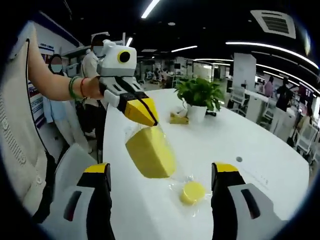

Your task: Compare the silicone blocks by pressing each to a similar depth, holding the contact briefly, and releasing to observe deformation and rebound differences across the visible hardness samples.

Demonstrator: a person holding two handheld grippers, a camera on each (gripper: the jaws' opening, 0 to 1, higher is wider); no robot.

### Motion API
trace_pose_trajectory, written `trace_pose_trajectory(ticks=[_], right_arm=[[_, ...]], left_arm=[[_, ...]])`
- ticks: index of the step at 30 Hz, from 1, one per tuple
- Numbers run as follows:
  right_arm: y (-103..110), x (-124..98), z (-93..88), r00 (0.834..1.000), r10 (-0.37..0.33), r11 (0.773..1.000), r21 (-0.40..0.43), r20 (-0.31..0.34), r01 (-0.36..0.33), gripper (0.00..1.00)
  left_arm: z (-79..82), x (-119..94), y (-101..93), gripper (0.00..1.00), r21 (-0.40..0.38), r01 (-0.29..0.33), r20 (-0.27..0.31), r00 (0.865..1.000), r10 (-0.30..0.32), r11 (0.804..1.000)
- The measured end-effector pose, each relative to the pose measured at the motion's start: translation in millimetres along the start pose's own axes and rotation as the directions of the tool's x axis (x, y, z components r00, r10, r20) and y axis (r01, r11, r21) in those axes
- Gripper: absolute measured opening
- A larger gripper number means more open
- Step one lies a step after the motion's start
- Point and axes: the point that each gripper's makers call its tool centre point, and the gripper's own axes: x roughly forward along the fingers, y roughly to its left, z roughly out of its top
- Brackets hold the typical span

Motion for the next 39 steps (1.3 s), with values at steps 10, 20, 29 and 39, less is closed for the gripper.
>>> trace_pose_trajectory(ticks=[10, 20, 29, 39], right_arm=[[2.1, 22.3, -1.0, 0.998, 0.058, 0.998, -0.019, -0.035, -0.059, 0.74], [2.3, 36.1, -5.9, 0.993, 0.1, 0.995, -0.013, -0.066, -0.101, 0.72], [3.3, 48.6, -16.4, 0.984, 0.137, 0.99, -0.006, -0.116, -0.139, 0.68], [5.7, 55.3, -21.3, 0.976, 0.163, 0.986, -0.009, -0.141, -0.166, 0.59]], left_arm=[[-1.8, 6.7, -1.3, 0.0, 0.008, 0.03, -0.018, 0.999, -0.03, 1.0], [-2.8, 9.8, -0.3, 0.0, 0.019, 0.048, -0.031, 0.998, -0.047, 0.999], [-2.3, 12.0, -5.3, 0.0, 0.036, 0.081, -0.041, 0.996, -0.08, 0.996], [0.8, 12.8, -12.2, 0.0, 0.065, 0.112, -0.046, 0.993, -0.109, 0.992]])
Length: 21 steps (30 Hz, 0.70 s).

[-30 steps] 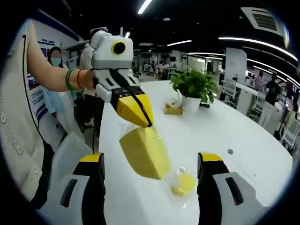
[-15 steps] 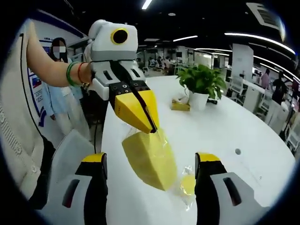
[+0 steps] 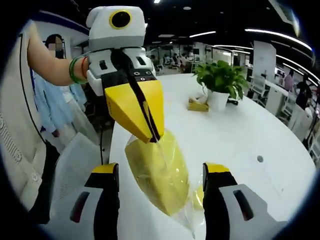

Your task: Compare the silicone blocks by pressing each to a similar depth, holding the contact briefly, and releasing to observe deformation and rebound differences across the visible hardness samples.

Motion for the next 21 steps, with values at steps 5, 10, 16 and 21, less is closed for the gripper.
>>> trace_pose_trajectory(ticks=[5, 10, 16, 21], right_arm=[[1.0, 1.2, -2.1, 1.0, 0.01, 1.0, -0.004, -0.012, -0.01, 0.52], [2.7, 0.5, -2.0, 1.0, 0.019, 1.0, -0.008, -0.013, -0.019, 0.41], [3.6, -0.9, -1.9, 1.0, 0.025, 1.0, -0.004, -0.012, -0.025, 0.37], [7.1, 0.1, -3.9, 0.999, 0.039, 0.999, 0.002, -0.02, -0.039, 0.34]], left_arm=[[4.3, -0.4, -5.6, 0.0, 0.019, 0.018, 0.007, 1.0, -0.018, 1.0], [6.4, -0.6, -11.2, 0.0, 0.037, 0.036, 0.005, 0.999, -0.036, 0.999], [5.5, -1.6, -12.0, 0.0, 0.046, 0.039, -0.002, 0.999, -0.039, 0.998], [3.3, -1.8, -14.3, 0.0, 0.052, 0.046, -0.011, 0.999, -0.045, 0.998]])
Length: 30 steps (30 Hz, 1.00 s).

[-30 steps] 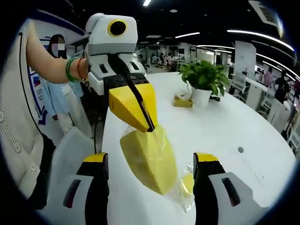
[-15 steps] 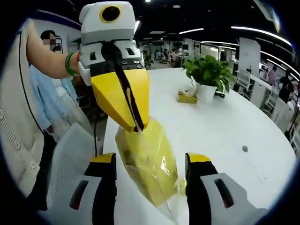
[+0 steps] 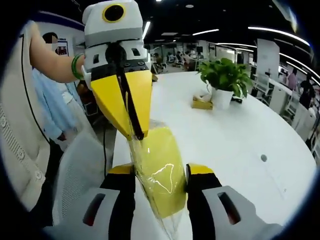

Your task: Compare the silicone blocks by pressing each to a similar depth, holding the contact briefly, and releasing to observe deformation and rebound differences across the visible hardness samples.

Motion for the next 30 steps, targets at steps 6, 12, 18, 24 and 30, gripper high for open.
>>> trace_pose_trajectory(ticks=[6, 12, 18, 24, 30], right_arm=[[3.0, 0.3, -2.4, 1.0, 0.006, 1.0, -0.021, -0.017, -0.007, 0.24], [3.2, 0.1, -2.6, 1.0, 0.002, 0.999, -0.037, -0.021, -0.002, 0.18], [5.7, -0.4, -4.7, 0.999, 0.009, 0.999, -0.041, -0.035, -0.011, 0.13], [8.7, -1.2, -6.8, 0.999, 0.02, 0.999, -0.046, -0.043, -0.022, 0.09], [8.7, -1.0, -7.3, 0.999, 0.014, 0.998, -0.06, -0.045, -0.017, 0.07]], left_arm=[[-3.0, -0.3, -1.4, 0.0, 0.009, 0.003, -0.011, 1.0, -0.003, 1.0], [-3.7, -0.5, -1.5, 0.0, 0.014, 0.005, -0.014, 1.0, -0.005, 1.0], [-4.7, 0.9, -2.0, 0.0, 0.019, 0.007, -0.017, 1.0, -0.007, 1.0], [-5.8, 2.6, -2.8, 0.0, 0.025, 0.01, -0.022, 1.0, -0.009, 1.0], [-6.4, 2.9, -2.5, 0.0, 0.026, 0.008, -0.024, 1.0, -0.007, 1.0]])
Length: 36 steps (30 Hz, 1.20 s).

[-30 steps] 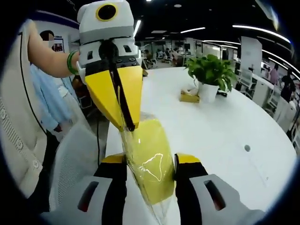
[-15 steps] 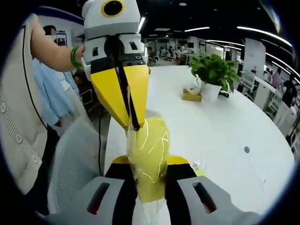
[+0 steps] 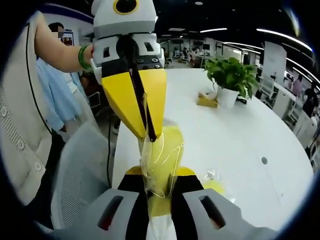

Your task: Compare the silicone blocks by pressing each to a similar depth, holding the contact briefly, and releasing to observe deformation and rebound differences across the visible hardness samples.

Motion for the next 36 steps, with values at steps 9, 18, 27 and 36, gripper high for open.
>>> trace_pose_trajectory(ticks=[9, 18, 27, 36], right_arm=[[0.5, 0.4, -1.1, 1.0, 0.004, 1.0, 0.002, -0.002, -0.004, 0.06], [-0.9, 1.4, -0.7, 1.0, -0.002, 1.0, -0.004, 0.0, 0.002, 0.06], [0.7, 1.9, -1.4, 1.0, 0.004, 1.0, 0.017, -0.003, -0.004, 0.07], [0.7, 1.9, -1.4, 1.0, -0.004, 1.0, 0.012, 0.001, 0.004, 0.09]], left_arm=[[-1.2, 1.1, -0.7, 0.0, 0.001, 0.002, -0.005, 1.0, -0.002, 1.0], [-1.5, 0.9, 0.1, 0.0, 0.005, -0.001, -0.006, 1.0, 0.001, 1.0], [-2.5, 0.0, -0.7, 0.0, 0.01, 0.0, -0.009, 1.0, 0.0, 1.0], [-2.8, -0.7, -1.5, 0.0, 0.013, 0.0, -0.01, 1.0, 0.0, 1.0]])
